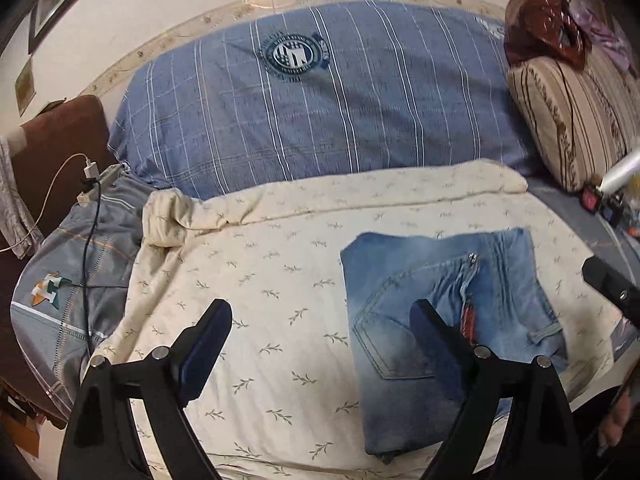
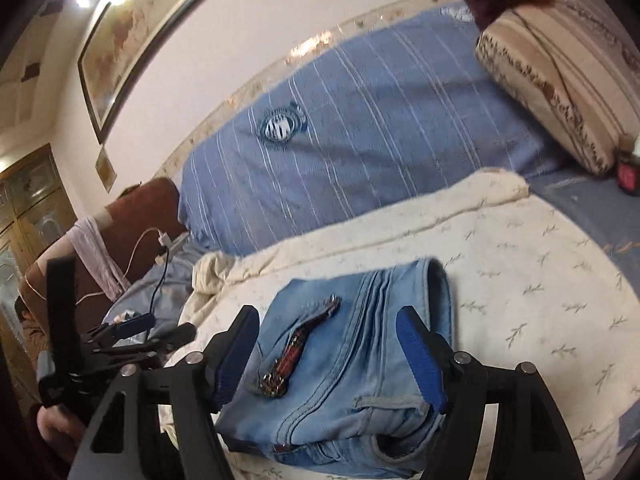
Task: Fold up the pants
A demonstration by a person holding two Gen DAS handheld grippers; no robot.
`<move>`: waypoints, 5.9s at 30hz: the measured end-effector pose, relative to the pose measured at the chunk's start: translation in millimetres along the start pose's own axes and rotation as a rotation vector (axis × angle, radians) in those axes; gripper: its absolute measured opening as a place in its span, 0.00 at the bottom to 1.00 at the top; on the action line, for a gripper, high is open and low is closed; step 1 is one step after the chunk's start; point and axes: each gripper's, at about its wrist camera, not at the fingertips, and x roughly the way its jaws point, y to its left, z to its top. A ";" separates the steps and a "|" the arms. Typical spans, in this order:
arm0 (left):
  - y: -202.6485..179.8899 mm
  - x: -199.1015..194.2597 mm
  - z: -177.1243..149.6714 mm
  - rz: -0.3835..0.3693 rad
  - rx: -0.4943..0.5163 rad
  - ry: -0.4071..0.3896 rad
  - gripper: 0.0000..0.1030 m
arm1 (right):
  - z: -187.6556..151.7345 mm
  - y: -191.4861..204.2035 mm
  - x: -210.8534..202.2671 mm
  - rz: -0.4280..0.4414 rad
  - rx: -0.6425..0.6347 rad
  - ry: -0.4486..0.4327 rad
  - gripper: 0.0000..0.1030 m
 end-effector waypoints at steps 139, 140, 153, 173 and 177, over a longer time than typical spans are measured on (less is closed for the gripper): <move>-4.4 72.6 -15.8 0.013 0.004 0.204 0.90 | -6.0 -55.2 43.1 -0.059 0.194 0.250 0.72; -4.9 73.8 -15.8 0.011 0.004 0.207 0.90 | -6.3 -57.0 43.8 -0.057 0.201 0.256 0.72; -10.2 98.9 -14.1 -0.182 -0.034 0.280 0.90 | -11.9 -84.7 50.6 0.008 0.364 0.322 0.72; 6.7 101.0 -13.8 -0.274 -0.040 0.265 0.90 | -20.3 -105.8 68.2 0.039 0.497 0.393 0.72; 4.1 97.7 -13.4 -0.270 -0.023 0.248 0.90 | -20.4 -104.4 68.9 0.059 0.497 0.396 0.72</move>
